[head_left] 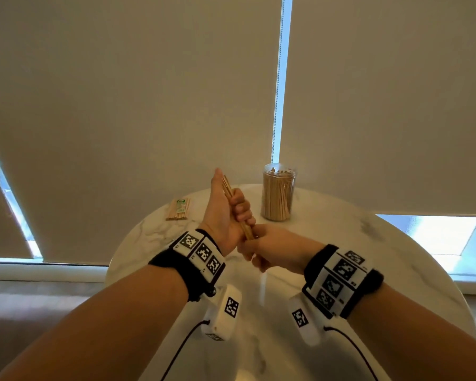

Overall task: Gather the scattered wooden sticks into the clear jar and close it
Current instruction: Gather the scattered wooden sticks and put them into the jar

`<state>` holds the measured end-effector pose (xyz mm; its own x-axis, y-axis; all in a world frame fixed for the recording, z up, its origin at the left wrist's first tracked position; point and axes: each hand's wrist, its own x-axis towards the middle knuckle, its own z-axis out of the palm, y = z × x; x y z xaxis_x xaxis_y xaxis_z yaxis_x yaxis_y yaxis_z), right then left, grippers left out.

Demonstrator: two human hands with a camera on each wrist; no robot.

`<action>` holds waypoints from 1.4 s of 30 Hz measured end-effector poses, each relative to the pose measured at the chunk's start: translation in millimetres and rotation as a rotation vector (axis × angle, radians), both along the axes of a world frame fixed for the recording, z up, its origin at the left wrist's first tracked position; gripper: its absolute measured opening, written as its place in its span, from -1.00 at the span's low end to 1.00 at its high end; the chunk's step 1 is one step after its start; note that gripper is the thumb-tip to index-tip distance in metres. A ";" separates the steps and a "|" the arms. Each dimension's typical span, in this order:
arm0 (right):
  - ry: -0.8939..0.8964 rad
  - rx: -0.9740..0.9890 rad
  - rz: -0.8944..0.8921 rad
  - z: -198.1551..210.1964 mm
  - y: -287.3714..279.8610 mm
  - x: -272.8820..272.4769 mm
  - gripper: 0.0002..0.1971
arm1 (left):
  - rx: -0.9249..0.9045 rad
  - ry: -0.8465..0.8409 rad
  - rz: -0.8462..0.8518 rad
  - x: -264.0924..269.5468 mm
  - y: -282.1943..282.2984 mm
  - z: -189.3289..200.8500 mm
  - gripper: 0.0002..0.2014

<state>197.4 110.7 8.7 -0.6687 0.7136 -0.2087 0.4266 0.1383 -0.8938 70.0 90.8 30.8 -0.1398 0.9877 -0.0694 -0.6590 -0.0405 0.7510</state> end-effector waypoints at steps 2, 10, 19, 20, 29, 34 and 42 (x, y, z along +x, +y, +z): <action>0.026 0.070 -0.079 -3.6 1.7 -4.1 -0.93 | 0.004 -0.019 -0.008 2.1 2.0 -1.5 -0.41; -0.044 0.169 -0.131 -0.8 2.7 7.7 -0.77 | 0.063 -0.080 0.092 -5.9 11.2 -2.7 -0.74; 0.041 0.458 -0.346 22.1 45.6 21.5 -0.58 | -0.021 0.026 0.151 1.2 67.9 0.4 -0.54; 0.030 0.509 -0.381 30.9 59.3 26.2 -0.65 | -0.058 0.123 0.167 0.1 78.6 1.4 -0.54; -0.656 1.029 -0.358 128.7 193.5 43.5 -0.79 | -0.203 1.138 0.090 -9.2 188.4 -4.5 -0.05; -1.017 1.085 -0.036 137.0 230.3 3.5 -0.82 | -0.050 1.106 0.027 -3.3 232.1 -22.4 0.36; -0.987 0.968 -0.039 108.2 253.5 -32.9 -0.77 | 0.074 1.068 0.049 -4.6 239.4 -43.4 0.14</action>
<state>164.5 364.1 116.9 -0.5116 0.8592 0.0052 0.8383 0.4978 0.2222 65.4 330.2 -12.6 -0.1322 0.9762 0.1722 0.3411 -0.1183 0.9326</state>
